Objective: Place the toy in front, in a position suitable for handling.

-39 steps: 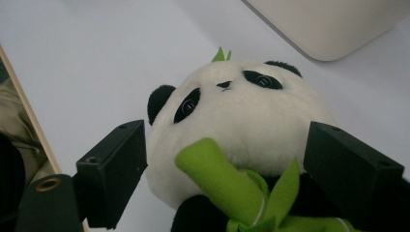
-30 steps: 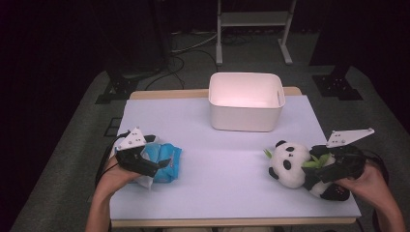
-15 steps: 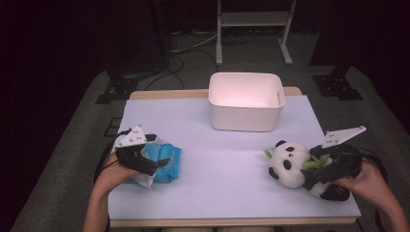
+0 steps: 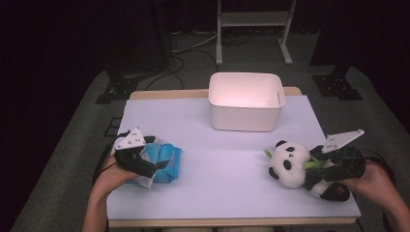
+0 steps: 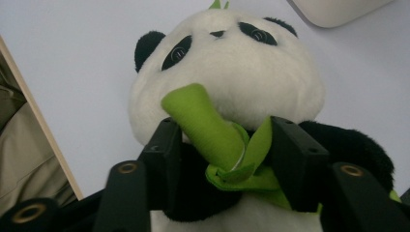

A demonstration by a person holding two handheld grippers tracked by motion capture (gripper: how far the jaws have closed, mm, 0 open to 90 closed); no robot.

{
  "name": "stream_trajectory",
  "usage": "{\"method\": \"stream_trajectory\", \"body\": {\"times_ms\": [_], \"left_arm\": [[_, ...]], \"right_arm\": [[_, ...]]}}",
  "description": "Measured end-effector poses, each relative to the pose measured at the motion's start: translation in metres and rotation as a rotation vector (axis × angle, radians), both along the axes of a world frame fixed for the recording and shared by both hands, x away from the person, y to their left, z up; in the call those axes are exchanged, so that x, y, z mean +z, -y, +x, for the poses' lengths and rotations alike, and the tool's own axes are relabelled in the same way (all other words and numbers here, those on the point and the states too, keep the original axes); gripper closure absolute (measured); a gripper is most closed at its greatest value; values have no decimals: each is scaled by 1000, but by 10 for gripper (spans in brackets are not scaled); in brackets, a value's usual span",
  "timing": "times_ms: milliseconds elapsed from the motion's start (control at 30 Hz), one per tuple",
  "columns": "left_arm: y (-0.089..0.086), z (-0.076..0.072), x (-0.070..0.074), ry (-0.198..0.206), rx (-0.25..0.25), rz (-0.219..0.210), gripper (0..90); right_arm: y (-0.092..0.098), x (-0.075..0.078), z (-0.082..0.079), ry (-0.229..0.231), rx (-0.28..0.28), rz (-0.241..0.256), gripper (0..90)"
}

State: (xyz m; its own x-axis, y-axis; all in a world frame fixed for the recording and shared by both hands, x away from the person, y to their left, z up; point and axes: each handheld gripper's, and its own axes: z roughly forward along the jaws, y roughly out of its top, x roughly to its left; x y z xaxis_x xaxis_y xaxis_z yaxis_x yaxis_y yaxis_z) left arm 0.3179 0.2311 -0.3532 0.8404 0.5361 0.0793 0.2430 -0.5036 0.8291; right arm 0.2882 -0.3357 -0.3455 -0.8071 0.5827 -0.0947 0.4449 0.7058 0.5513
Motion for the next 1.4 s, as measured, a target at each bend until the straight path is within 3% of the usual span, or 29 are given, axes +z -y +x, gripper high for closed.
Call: {"method": "stream_trajectory", "body": {"times_ms": [133,333,467,767,900,1133,1233,1400], "left_arm": [[0,-1,-1,-4,0,4,35],[-2,-2,-3,-17,7,11,32],[-4,-3,-2,-14,14,14,32],[-9,-6,-2,-20,33,1,30],[-10,-7,-2,-22,31,5,30],[-11,-7,-2,-25,32,8,30],[-11,-7,-2,-25,30,10,30],[-12,-8,-2,-23,30,5,30]], "right_arm": [[-3,0,2,3,20,-12,583],[-1,4,7,-6,33,-12,654],[2,7,14,-28,42,-7,686],[-1,26,27,-26,79,11,703],[-10,33,30,-19,102,-5,704],[-31,53,34,9,179,30,705],[-53,62,40,15,234,41,706],[-72,65,46,20,277,57,707]]}}
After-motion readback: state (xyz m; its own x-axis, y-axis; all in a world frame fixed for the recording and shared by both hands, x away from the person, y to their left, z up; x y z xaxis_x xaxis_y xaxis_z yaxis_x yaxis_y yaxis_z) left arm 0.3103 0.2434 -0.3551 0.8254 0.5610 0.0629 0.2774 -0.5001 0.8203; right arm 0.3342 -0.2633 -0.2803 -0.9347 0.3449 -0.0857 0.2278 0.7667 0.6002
